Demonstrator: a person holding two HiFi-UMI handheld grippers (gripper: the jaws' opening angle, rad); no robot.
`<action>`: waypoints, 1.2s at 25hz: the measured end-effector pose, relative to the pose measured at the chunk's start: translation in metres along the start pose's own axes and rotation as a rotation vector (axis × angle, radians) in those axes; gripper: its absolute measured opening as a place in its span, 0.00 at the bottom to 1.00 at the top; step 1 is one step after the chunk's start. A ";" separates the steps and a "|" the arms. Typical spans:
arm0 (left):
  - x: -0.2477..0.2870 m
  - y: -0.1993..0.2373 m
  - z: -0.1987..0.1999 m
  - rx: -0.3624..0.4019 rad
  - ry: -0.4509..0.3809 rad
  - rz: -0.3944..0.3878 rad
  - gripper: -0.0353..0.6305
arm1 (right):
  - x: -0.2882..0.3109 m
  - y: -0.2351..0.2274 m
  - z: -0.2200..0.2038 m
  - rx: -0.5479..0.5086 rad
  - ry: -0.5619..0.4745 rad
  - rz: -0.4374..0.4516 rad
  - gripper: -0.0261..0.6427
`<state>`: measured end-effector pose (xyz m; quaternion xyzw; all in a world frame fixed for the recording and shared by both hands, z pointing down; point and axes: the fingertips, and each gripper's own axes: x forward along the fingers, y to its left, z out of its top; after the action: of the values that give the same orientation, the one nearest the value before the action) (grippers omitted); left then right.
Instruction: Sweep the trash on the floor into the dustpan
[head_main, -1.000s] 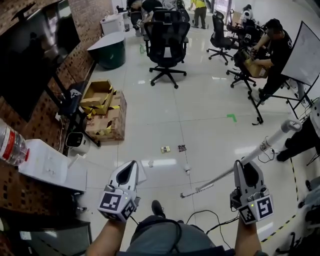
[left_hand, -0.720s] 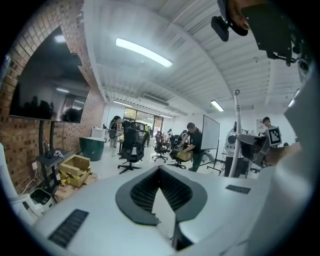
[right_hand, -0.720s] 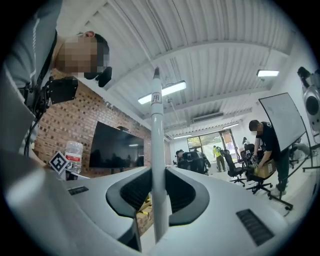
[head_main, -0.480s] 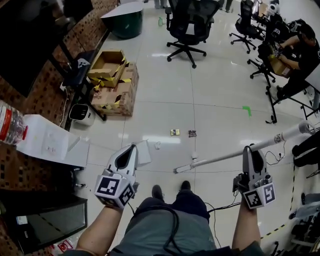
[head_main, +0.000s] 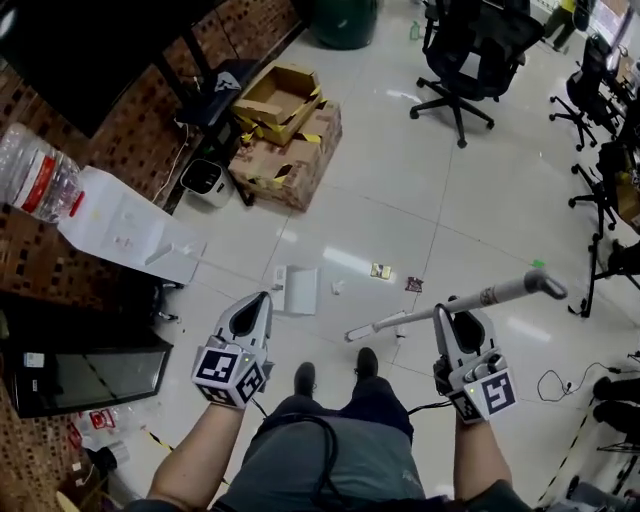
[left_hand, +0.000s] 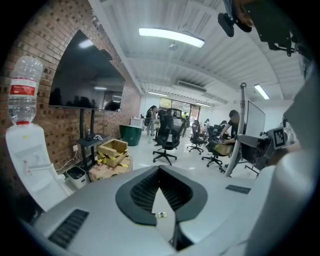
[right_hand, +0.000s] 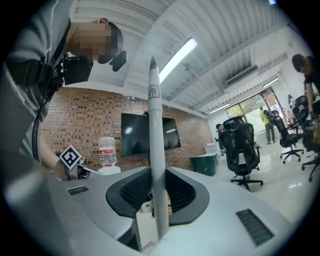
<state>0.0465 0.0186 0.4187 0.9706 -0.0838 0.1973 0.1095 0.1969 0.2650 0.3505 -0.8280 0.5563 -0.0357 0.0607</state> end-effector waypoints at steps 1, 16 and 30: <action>0.008 0.001 -0.002 -0.022 0.001 0.027 0.06 | 0.011 -0.007 -0.009 -0.004 0.022 0.033 0.21; 0.059 0.063 -0.063 -0.101 0.076 0.214 0.06 | 0.139 -0.069 -0.144 -0.056 0.196 0.193 0.20; 0.090 0.119 -0.119 -0.133 0.135 0.216 0.06 | 0.219 -0.056 -0.249 -0.135 0.302 0.263 0.20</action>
<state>0.0605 -0.0775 0.5828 0.9310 -0.1933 0.2668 0.1571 0.2996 0.0681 0.6035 -0.7355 0.6636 -0.1139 -0.0747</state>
